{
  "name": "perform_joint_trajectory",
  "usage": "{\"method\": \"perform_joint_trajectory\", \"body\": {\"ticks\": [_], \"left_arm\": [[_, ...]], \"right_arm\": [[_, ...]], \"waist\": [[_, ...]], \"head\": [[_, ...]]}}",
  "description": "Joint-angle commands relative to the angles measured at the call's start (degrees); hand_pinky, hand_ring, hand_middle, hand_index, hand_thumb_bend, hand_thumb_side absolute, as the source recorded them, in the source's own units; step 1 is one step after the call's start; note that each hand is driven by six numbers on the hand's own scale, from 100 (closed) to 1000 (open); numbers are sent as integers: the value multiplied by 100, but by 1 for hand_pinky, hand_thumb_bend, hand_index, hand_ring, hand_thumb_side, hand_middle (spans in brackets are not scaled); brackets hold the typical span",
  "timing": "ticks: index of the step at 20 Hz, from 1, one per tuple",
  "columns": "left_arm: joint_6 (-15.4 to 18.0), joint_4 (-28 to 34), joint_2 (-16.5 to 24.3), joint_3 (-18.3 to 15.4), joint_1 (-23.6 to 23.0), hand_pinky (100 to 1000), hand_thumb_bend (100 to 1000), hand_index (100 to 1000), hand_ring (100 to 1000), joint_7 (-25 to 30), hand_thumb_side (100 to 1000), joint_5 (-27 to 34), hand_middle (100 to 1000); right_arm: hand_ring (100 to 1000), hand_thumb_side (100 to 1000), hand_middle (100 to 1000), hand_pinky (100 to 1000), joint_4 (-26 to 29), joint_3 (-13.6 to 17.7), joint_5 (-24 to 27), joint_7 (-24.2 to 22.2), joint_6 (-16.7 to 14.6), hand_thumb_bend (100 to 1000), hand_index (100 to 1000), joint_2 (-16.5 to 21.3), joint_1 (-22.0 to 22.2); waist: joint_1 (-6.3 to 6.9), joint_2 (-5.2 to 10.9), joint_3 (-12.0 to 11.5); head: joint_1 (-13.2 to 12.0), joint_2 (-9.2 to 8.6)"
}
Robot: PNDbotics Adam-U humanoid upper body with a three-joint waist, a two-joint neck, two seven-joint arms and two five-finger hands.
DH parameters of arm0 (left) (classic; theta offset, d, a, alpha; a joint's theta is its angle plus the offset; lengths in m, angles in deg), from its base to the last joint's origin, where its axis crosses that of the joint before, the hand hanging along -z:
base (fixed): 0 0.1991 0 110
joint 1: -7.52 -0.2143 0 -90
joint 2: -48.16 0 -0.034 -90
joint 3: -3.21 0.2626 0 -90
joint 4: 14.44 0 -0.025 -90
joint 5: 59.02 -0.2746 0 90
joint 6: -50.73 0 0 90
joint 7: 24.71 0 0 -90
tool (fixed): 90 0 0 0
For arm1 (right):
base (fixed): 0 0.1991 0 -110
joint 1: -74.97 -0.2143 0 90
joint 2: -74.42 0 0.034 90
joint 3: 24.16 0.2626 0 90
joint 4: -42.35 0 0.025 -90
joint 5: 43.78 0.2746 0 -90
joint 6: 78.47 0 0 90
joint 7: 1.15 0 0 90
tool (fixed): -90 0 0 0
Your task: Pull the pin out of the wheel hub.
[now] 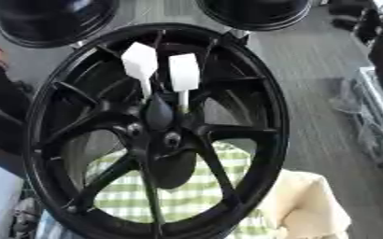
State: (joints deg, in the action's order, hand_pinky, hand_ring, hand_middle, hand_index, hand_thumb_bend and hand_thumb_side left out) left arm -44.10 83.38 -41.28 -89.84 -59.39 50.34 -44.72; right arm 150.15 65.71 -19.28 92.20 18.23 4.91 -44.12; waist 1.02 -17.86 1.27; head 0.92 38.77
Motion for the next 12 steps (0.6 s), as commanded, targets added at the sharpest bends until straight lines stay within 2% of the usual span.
{"method": "perform_joint_trajectory", "body": {"ticks": [1, 7, 12], "left_arm": [[8, 71, 205, -70, 13, 744, 100, 735, 753, -24, 834, -37, 693], [8, 60, 305, -83, -77, 744, 100, 735, 753, -39, 835, -35, 693], [15, 54, 396, -104, -146, 744, 100, 735, 754, -59, 836, -28, 693]], "right_arm": [[810, 664, 790, 853, 145, -64, 148, -148, -3, 100, 890, 562, -369], [814, 581, 791, 853, -171, -446, 229, -651, 102, 100, 888, 899, -1498], [816, 531, 791, 853, -956, -840, -158, -1214, 128, 100, 887, 683, -2513]], "waist": [[-35, 178, 19], [-100, 222, 75], [-154, 246, 126]], "head": [[-24, 52], [-44, 126], [-104, 162]]}}
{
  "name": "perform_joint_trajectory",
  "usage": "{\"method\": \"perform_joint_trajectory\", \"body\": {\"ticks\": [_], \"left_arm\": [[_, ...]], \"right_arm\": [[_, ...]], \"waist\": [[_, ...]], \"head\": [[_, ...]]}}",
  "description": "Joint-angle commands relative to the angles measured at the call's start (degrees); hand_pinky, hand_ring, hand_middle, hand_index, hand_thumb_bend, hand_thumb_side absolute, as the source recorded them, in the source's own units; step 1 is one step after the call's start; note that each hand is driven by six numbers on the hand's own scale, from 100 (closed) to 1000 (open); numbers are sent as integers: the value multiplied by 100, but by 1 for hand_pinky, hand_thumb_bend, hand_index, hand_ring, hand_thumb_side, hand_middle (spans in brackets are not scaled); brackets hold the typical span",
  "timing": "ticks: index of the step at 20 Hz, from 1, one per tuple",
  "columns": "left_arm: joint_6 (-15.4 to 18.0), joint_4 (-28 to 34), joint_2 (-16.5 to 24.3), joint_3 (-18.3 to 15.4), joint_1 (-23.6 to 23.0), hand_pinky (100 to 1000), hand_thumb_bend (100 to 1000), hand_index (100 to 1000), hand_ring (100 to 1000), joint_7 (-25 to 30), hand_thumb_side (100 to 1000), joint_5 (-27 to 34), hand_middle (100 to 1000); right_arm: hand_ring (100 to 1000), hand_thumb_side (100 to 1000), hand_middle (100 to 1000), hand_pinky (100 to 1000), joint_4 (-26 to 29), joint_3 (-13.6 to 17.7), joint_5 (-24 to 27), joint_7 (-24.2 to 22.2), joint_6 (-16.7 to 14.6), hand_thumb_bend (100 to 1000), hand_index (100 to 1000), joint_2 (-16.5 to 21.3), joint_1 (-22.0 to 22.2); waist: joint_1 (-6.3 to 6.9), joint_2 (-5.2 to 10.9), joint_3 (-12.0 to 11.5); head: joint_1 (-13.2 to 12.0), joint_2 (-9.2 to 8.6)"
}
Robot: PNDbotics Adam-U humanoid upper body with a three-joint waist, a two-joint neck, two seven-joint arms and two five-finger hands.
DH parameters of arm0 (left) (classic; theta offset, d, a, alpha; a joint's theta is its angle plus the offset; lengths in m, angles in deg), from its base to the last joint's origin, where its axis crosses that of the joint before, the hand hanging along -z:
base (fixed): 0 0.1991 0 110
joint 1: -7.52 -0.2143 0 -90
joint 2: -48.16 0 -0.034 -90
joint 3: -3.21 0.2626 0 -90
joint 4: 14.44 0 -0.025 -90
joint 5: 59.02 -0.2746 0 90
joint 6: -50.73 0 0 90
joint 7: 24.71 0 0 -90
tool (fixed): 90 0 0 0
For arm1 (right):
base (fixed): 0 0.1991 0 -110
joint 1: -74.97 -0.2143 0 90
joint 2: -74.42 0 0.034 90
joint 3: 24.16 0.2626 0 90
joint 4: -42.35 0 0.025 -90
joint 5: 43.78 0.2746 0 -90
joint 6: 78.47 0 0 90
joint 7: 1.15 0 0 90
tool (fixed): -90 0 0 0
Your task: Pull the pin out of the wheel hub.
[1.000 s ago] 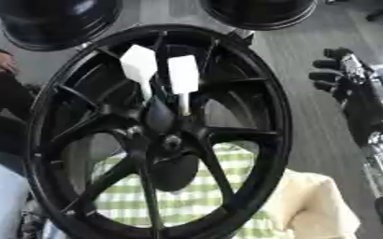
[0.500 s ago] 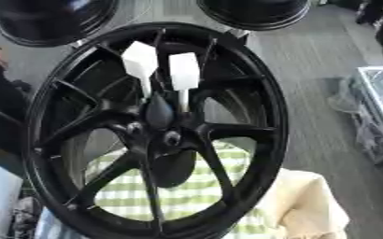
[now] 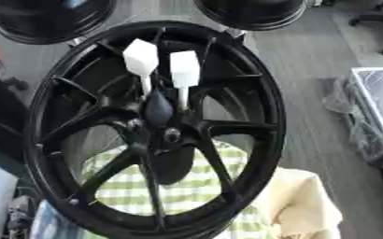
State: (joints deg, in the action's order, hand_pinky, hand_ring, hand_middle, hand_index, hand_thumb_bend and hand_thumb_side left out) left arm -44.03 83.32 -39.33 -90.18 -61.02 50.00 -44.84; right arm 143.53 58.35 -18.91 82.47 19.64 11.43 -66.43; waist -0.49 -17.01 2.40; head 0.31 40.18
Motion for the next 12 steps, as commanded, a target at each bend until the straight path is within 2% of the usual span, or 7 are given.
{"method": "perform_joint_trajectory", "body": {"ticks": [1, 4, 6, 8, 12], "left_arm": [[8, 58, 219, -71, 6, 744, 100, 735, 754, -28, 836, -15, 693], [12, 59, 262, -72, -20, 744, 100, 735, 755, -28, 836, -17, 694], [15, 59, 291, -84, -37, 744, 100, 735, 755, -36, 836, -18, 693], [18, 59, 328, -95, -53, 744, 100, 735, 755, -47, 837, -8, 693], [28, 57, 372, -135, -69, 745, 100, 735, 755, -80, 837, 7, 693]], "right_arm": [[818, 510, 792, 853, -428, -179, -313, -359, -26, 100, 887, -51, -434], [823, 481, 800, 854, -672, -368, -693, -736, -81, 100, 892, -319, -761], [826, 429, 805, 854, -710, -486, -1017, -1039, -111, 100, 895, -487, -901], [829, 418, 807, 852, -652, -621, -1447, -1403, -153, 100, 897, -621, -989], [829, 330, 801, 847, -339, -854, -2240, -2129, -266, 100, 894, -807, -1086]], "waist": [[-10, 164, 27], [-12, 162, 68], [-9, 152, 102], [-10, 140, 143], [-7, 126, 215]], "head": [[-67, 31], [-122, 39], [-171, 34], [-229, 28], [-205, 43]]}}
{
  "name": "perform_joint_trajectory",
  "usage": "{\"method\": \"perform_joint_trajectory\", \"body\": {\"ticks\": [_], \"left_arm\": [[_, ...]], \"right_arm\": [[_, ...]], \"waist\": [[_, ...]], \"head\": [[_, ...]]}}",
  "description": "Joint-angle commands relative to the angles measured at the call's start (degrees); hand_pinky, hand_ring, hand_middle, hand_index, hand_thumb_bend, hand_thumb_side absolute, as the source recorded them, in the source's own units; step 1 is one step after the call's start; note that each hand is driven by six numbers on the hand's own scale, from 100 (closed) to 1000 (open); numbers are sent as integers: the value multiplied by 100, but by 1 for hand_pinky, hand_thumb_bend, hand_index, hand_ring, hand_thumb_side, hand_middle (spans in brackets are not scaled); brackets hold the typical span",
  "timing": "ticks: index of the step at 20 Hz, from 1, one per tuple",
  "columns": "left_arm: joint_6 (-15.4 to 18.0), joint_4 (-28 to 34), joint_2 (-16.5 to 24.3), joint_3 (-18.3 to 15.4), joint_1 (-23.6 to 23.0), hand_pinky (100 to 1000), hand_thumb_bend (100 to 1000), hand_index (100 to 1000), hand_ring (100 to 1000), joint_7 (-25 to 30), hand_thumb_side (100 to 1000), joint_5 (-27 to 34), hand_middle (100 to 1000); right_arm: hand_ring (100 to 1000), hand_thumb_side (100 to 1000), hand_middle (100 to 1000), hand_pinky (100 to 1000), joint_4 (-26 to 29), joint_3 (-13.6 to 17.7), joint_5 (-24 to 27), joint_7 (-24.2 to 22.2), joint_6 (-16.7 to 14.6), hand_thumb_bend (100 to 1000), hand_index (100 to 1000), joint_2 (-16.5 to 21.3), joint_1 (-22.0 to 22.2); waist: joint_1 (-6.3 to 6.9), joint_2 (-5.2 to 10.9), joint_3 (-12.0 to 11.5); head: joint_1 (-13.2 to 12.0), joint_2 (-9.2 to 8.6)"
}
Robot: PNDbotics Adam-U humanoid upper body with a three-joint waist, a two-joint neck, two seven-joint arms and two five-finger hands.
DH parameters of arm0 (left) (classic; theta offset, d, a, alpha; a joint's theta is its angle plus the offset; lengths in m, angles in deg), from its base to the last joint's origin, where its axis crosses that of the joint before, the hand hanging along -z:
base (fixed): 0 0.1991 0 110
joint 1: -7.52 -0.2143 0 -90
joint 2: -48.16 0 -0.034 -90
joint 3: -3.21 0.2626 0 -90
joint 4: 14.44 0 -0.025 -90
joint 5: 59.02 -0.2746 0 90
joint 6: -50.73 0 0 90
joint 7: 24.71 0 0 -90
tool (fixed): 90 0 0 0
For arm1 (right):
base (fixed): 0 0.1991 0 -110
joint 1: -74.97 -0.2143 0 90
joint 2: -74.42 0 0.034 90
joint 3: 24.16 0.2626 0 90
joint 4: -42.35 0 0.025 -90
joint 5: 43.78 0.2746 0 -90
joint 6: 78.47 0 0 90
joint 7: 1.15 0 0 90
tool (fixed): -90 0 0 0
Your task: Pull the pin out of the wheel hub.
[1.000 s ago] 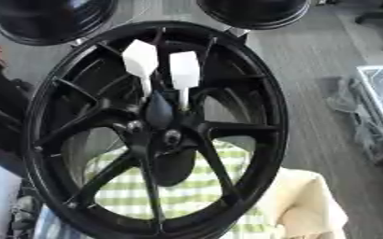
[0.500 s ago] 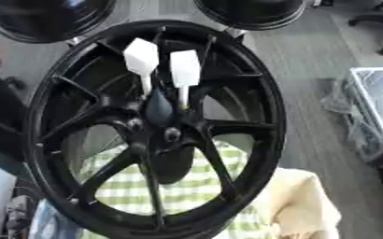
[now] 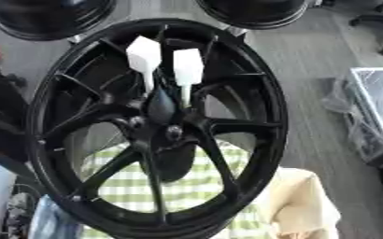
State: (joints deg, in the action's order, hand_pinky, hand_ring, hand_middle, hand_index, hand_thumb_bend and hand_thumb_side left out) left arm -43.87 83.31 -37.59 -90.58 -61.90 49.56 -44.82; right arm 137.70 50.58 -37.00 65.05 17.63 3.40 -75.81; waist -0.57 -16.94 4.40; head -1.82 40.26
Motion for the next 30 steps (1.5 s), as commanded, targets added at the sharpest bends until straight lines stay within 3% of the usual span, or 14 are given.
{"method": "perform_joint_trajectory", "body": {"ticks": [1, 4, 8, 12, 21, 26, 30], "left_arm": [[13, 54, 218, -107, 6, 745, 100, 735, 755, -48, 837, 12, 693], [21, 30, 366, -134, -62, 745, 100, 735, 756, -77, 835, 44, 693], [44, 5, 588, -163, -152, 745, 100, 736, 756, -105, 831, 91, 693], [67, -17, 761, -177, -213, 746, 100, 736, 757, -115, 827, 124, 694], [85, -69, 827, -209, -322, 746, 100, 736, 758, -134, 834, 160, 694], [78, -83, 806, -202, -345, 746, 100, 737, 759, -128, 838, 169, 694], [69, -100, 789, -195, -369, 746, 100, 736, 759, -119, 841, 170, 694]], "right_arm": [[829, 315, 801, 846, 372, -134, -612, -582, -99, 100, 893, -37, -150], [823, 278, 794, 838, 781, -230, -1007, -1039, -124, 100, 885, -116, -78], [819, 358, 786, 826, 1421, -329, -1343, -1502, -48, 100, 872, -144, 129], [819, 373, 785, 825, 1873, -415, -1640, -1900, 70, 100, 877, -136, 367], [840, 345, 800, 840, 1749, -627, -2023, -2264, 13, 103, 898, -198, 597], [842, 271, 800, 841, 1419, -719, -2297, -2140, -68, 169, 900, -317, 556], [844, 277, 801, 842, 1230, -782, -2527, -1998, -167, 210, 902, -398, 527]], "waist": [[2, 119, 30], [16, 120, 68], [47, 124, 79], [80, 136, 68], [82, 133, 25], [73, 113, -39], [63, 99, -93]], "head": [[20, 48], [1, 80], [1, 99], [25, 104], [81, 63], [128, 57], [177, 40]]}}
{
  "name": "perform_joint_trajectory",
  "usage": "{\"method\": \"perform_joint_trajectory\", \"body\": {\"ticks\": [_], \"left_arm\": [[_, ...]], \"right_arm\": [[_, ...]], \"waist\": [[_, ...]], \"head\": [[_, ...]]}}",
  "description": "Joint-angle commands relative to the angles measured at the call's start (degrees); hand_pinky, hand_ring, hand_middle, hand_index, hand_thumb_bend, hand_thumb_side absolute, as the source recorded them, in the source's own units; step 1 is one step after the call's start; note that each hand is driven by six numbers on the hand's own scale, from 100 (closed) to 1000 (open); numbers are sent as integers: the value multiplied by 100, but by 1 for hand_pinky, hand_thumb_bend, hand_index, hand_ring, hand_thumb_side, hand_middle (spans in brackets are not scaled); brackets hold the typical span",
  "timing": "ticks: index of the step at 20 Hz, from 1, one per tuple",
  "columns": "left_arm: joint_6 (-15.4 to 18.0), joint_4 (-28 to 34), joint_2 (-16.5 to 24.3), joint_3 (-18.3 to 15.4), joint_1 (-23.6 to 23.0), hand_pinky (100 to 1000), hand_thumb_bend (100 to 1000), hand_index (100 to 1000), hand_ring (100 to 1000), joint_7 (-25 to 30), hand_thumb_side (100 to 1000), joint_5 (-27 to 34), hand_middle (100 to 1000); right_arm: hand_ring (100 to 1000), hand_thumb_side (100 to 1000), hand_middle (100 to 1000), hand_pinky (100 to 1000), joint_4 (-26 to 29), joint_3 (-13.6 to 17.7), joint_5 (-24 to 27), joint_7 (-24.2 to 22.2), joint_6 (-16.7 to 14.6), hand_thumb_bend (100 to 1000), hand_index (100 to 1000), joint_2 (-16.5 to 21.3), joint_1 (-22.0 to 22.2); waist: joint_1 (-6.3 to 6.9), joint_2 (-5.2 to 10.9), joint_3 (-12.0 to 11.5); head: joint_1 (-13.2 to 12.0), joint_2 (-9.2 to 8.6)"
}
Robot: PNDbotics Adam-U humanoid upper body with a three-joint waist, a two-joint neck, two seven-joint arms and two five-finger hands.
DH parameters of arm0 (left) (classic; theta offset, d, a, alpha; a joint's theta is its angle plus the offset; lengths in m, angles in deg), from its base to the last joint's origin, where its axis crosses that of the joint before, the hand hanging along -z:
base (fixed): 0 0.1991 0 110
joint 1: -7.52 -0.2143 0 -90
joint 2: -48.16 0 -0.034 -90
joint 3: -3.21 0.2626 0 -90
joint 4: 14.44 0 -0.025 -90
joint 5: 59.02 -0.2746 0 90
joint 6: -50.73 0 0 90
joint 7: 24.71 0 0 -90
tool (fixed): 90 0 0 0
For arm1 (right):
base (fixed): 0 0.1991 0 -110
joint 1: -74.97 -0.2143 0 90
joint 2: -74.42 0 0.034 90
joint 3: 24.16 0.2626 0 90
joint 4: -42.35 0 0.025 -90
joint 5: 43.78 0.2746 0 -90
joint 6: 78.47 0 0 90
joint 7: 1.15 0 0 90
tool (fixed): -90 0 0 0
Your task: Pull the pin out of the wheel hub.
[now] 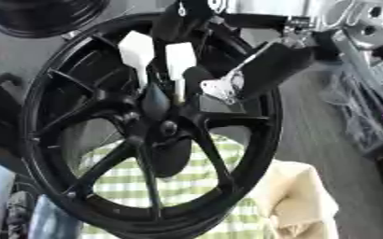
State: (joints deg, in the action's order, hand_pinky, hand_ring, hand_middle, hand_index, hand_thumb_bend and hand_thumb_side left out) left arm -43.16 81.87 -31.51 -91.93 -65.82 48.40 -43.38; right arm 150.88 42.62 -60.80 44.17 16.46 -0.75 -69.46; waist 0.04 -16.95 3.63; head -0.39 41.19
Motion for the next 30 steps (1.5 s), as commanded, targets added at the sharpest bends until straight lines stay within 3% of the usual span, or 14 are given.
{"method": "perform_joint_trajectory", "body": {"ticks": [1, 15, 24, 30], "left_arm": [[-4, 38, 177, -60, 16, 746, 100, 736, 759, -3, 842, 26, 694], [-20, -22, 157, -46, -20, 747, 100, 736, 760, 12, 847, 14, 694], [-27, -58, 148, -37, -44, 747, 100, 735, 762, 27, 848, 5, 695], [-32, -73, 139, -24, -46, 747, 100, 735, 762, 44, 850, 2, 695]], "right_arm": [[844, 279, 801, 842, -132, 4, -198, 121, -73, 217, 903, -2, -113], [841, 339, 797, 844, -1035, -75, -720, 420, -309, 274, 894, -150, -331], [835, 383, 775, 842, -1557, -127, -1047, 311, -560, 280, 872, -209, -371], [829, 378, 746, 840, -1732, -153, -955, 190, -577, 254, 850, -254, -387]], "waist": [[-1, 97, -28], [-2, 73, -193], [11, 74, -233], [13, 66, -246]], "head": [[46, -55], [173, -106], [196, -93], [213, -87]]}}
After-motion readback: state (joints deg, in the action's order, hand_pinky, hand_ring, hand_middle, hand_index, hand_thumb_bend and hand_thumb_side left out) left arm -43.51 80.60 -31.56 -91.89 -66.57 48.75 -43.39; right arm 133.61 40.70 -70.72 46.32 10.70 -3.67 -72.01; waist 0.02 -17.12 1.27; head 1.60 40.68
